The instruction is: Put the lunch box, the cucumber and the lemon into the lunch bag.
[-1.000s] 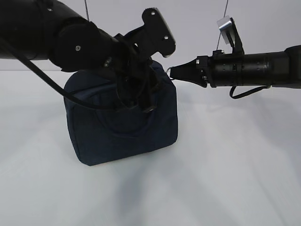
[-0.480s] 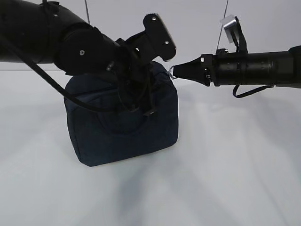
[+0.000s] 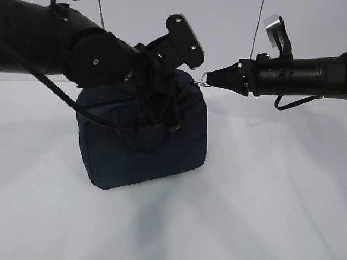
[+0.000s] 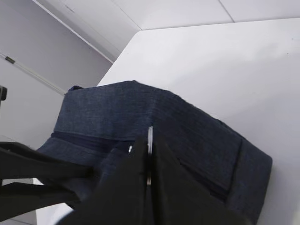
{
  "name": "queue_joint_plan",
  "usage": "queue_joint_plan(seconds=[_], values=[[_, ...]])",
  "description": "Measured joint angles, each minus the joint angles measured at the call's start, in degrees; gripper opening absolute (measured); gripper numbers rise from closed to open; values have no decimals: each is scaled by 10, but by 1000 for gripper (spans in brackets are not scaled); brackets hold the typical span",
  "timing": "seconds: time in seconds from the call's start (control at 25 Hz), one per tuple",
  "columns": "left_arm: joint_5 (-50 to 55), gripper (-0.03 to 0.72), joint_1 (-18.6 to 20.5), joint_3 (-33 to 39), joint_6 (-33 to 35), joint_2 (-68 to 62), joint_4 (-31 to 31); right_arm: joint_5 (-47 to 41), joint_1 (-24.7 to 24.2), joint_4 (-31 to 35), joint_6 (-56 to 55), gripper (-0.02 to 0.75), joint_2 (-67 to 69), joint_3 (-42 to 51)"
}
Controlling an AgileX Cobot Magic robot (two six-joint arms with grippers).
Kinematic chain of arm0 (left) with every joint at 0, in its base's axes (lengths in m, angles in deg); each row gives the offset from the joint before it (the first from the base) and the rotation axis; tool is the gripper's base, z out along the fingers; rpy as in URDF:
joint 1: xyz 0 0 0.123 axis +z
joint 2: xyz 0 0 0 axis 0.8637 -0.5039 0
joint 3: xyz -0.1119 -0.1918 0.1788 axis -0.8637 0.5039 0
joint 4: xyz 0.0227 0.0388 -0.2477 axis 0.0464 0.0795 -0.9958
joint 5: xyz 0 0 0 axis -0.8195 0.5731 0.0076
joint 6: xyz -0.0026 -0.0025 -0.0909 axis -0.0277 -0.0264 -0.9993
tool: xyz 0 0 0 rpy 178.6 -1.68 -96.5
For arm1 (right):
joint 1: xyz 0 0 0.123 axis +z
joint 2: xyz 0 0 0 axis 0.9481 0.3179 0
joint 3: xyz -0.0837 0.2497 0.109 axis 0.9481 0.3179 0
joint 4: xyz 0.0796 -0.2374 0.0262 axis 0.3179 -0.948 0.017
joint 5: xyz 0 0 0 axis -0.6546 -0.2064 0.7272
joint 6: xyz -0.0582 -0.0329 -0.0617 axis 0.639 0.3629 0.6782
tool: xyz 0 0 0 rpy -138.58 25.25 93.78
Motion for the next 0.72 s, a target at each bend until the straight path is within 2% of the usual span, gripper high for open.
queue_joint_plan(seconds=[0.72], values=[[-23, 29, 0, 0, 0, -4, -4, 22, -18, 6, 12, 20, -4, 0]])
